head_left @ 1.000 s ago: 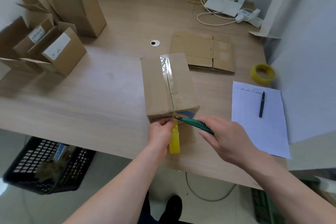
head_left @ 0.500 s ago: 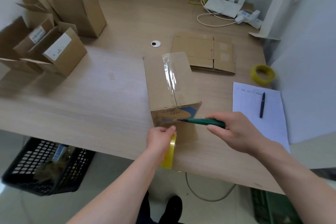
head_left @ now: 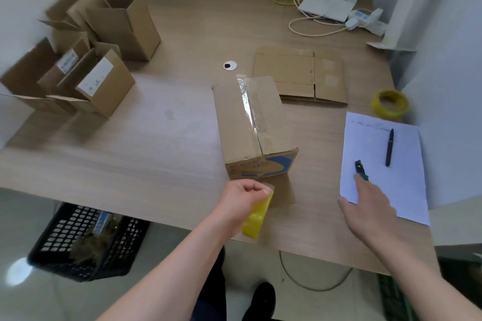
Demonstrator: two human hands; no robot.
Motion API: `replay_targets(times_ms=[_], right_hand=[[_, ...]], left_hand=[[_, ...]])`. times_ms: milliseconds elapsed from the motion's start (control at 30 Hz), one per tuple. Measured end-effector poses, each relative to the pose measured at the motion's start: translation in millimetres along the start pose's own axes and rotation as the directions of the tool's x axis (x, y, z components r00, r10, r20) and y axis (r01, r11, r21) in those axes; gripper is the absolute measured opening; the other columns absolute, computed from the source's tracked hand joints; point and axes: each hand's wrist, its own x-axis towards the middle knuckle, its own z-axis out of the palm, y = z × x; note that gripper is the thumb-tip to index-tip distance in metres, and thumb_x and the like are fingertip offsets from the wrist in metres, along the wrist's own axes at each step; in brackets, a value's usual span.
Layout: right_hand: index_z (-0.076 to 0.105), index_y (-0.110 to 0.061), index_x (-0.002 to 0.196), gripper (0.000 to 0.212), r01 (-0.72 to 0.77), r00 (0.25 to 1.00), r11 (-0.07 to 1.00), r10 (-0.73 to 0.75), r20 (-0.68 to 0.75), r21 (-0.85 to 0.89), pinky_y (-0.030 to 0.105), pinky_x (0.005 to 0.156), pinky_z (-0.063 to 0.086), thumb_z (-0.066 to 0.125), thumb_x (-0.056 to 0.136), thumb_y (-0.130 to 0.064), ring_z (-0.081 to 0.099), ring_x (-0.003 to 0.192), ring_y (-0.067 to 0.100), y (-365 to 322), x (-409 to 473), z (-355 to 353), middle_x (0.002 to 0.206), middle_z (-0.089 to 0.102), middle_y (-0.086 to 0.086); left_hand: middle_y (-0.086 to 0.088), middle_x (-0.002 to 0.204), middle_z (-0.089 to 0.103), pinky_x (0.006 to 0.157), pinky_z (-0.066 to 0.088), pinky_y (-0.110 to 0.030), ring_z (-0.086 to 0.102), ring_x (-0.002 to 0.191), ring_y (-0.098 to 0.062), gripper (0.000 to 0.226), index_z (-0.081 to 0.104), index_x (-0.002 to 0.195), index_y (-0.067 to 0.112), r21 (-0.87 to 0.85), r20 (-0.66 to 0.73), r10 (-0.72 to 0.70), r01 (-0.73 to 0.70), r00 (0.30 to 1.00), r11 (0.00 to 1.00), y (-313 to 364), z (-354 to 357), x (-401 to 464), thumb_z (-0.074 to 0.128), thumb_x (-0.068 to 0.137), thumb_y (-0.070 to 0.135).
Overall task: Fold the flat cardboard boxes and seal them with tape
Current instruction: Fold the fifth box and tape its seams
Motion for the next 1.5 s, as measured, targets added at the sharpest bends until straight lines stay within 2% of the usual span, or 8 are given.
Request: replay_targets(times_ms=[133, 233, 333, 500, 833, 1000, 1167, 1500], right_hand=[[0.053, -0.034, 0.137, 0.048, 0.219, 0.973, 0.811, -0.221, -0.063, 0.543, 0.015, 0.082, 0.04, 0.064, 0.091, -0.034, 0.058, 0.095, -0.004, -77, -41, -2, 0.095, 0.065, -0.022], [0.053, -0.026, 0.14, 0.048, 0.584, 0.801, 0.767, -0.489, -0.346, 0.266, 0.026, 0.101, 0.038, 0.057, 0.093, -0.035, 0.047, 0.125, 0.008, -122, -21, -18, 0.131, 0.057, -0.01], [0.031, -0.028, 0.153, 0.059, 0.7, 0.698, 0.712, -0.697, -0.163, -0.049, 0.045, 0.115, 0.021, 0.042, 0.098, -0.047, 0.014, 0.151, 0.025, -155, 14, -22, 0.163, 0.021, 0.005], [-0.002, -0.031, 0.157, 0.087, 0.686, 0.721, 0.612, -0.643, 0.257, -0.394, 0.053, 0.118, 0.005, 0.002, 0.084, -0.078, -0.009, 0.152, 0.022, -170, 34, 17, 0.164, -0.013, -0.001], [0.004, -0.032, 0.157, 0.088, 0.55, 0.832, 0.68, -0.499, 0.243, -0.485, 0.05, 0.109, 0.021, 0.0, 0.081, -0.076, 0.004, 0.15, 0.029, -202, -6, 20, 0.165, -0.003, 0.007], [0.06, -0.029, 0.125, 0.073, 0.523, 0.838, 0.826, -0.543, -0.052, -0.212, 0.042, 0.086, 0.04, 0.015, 0.09, -0.074, 0.049, 0.119, 0.028, -220, 17, -10, 0.132, 0.056, 0.002], [0.029, -0.013, 0.151, 0.062, 0.494, 0.858, 0.798, -0.512, 0.043, -0.344, 0.043, 0.114, 0.025, 0.034, 0.101, -0.049, 0.018, 0.149, 0.025, -255, 116, -11, 0.161, 0.023, 0.009], [0.048, -0.022, 0.106, 0.056, 0.421, 0.888, 0.833, -0.46, -0.027, -0.358, 0.044, 0.095, 0.03, 0.02, 0.086, -0.066, 0.047, 0.114, 0.024, -265, 158, 18, 0.113, 0.056, 0.004]], left_hand=[[0.005, 0.073, 0.06, 0.059, 0.043, -0.014, 0.053, 0.061, -0.003, 0.017, 0.075, 0.078, 0.018, 0.108, 0.044, 0.097, -0.101, 0.994, 0.989, 6, -3, -17, 0.069, 0.087, 0.006], [0.004, 0.096, 0.05, 0.065, 0.04, -0.011, 0.047, 0.066, -0.002, 0.019, 0.073, 0.076, 0.023, 0.357, 0.116, 0.262, -0.287, 0.958, 0.889, 16, -15, -26, 0.068, 0.086, 0.006], [0.007, 0.105, 0.046, 0.071, 0.041, -0.012, 0.046, 0.07, -0.004, 0.024, 0.071, 0.072, 0.026, 0.409, 0.208, 0.342, -0.399, 0.916, 0.821, 26, -34, -28, 0.068, 0.085, 0.006], [0.013, 0.128, 0.047, 0.069, 0.039, -0.005, 0.058, 0.085, -0.006, 0.027, 0.07, 0.068, 0.029, 0.452, 0.294, 0.311, -0.418, 0.904, 0.788, 41, -68, -10, 0.067, 0.084, 0.007], [0.015, 0.147, 0.039, 0.079, 0.032, 0.004, 0.051, 0.117, 0.003, 0.04, 0.059, 0.051, 0.031, 0.485, 0.416, 0.292, -0.482, 0.861, 0.729, 69, -121, 35, 0.068, 0.085, 0.012], [0.02, 0.153, 0.032, 0.1, 0.031, -0.011, 0.042, 0.134, -0.005, 0.02, 0.071, 0.07, 0.019, 0.55, 0.553, 0.229, -0.557, 0.801, 0.623, 77, -138, 48, 0.063, 0.088, 0.013], [0.026, 0.154, 0.028, 0.092, 0.022, 0.002, 0.038, 0.137, -0.005, 0.017, 0.069, 0.076, 0.015, 0.585, 0.534, 0.263, -0.576, 0.804, 0.571, 68, -133, 54, 0.059, 0.09, 0.012], [0.041, 0.149, 0.023, 0.099, 0.033, -0.012, 0.045, 0.129, 0.0, 0.012, 0.065, 0.089, 0.027, 0.609, 0.403, 0.239, -0.454, 0.883, 0.65, 57, -122, 45, 0.06, 0.089, 0.016]])
